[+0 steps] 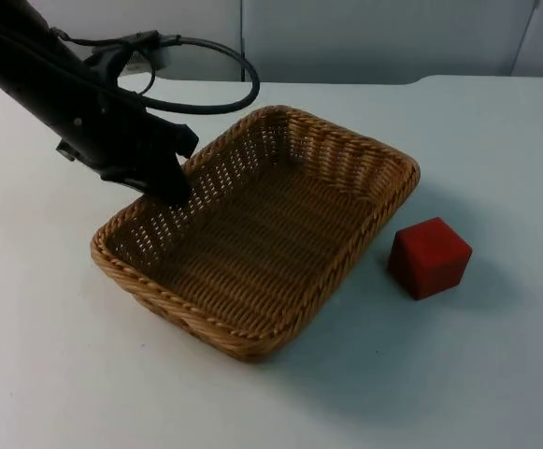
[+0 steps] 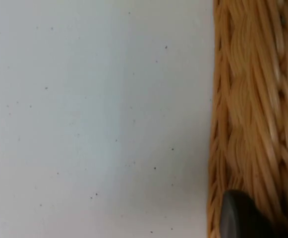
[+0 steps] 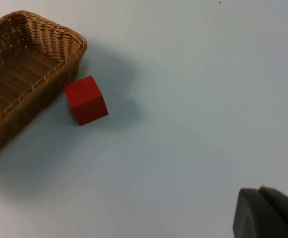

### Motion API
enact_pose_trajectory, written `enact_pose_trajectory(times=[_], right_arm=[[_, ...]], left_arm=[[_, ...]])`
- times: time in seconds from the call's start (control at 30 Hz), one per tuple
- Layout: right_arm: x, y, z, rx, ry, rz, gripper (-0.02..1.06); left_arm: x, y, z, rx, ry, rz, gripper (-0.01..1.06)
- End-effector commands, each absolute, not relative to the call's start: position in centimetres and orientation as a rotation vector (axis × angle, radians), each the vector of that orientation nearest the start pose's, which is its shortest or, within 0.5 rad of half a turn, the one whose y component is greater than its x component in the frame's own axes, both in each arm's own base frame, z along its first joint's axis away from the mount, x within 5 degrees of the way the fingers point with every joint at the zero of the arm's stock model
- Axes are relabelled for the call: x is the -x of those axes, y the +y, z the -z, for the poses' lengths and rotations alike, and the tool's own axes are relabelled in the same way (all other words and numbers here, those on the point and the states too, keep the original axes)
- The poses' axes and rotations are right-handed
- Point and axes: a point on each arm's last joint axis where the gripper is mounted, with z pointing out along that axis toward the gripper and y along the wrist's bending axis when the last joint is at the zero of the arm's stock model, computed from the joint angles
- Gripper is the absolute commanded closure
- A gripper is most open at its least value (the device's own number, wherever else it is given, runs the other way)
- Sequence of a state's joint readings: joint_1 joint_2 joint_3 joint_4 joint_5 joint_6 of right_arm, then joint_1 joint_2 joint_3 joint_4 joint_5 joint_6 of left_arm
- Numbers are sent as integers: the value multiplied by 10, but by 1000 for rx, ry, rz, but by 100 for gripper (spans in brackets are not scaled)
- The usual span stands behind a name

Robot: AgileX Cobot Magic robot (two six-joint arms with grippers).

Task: Pick up the basket with the left hand and place the cube into the basket with the right hand.

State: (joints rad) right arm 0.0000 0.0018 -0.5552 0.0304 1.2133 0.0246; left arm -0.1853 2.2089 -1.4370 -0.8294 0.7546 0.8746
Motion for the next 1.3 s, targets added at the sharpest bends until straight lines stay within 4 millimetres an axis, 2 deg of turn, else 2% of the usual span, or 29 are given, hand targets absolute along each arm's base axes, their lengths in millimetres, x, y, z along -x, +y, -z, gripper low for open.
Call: enact_pose_trajectory(times=[0.0, 0.2, 0.53, 0.67, 1.27], right_arm=[[17, 2, -281, -24, 2129, -50, 104], [17, 2, -281, -24, 2129, -50, 104], [17, 2, -281, -24, 2129, -50, 104], [17, 2, -281, -24, 2129, -50, 104], [17, 2, -281, -24, 2129, -50, 104]], left_arm=[[-422, -123, -126, -619, 2658, 809, 105], [-425, -115, -145, -574, 2667, 881, 105], [-420, -90, -198, -493, 2605, 884, 105], [-416, -89, -208, -510, 2598, 903, 105], [-416, -89, -208, -512, 2595, 906, 105]])
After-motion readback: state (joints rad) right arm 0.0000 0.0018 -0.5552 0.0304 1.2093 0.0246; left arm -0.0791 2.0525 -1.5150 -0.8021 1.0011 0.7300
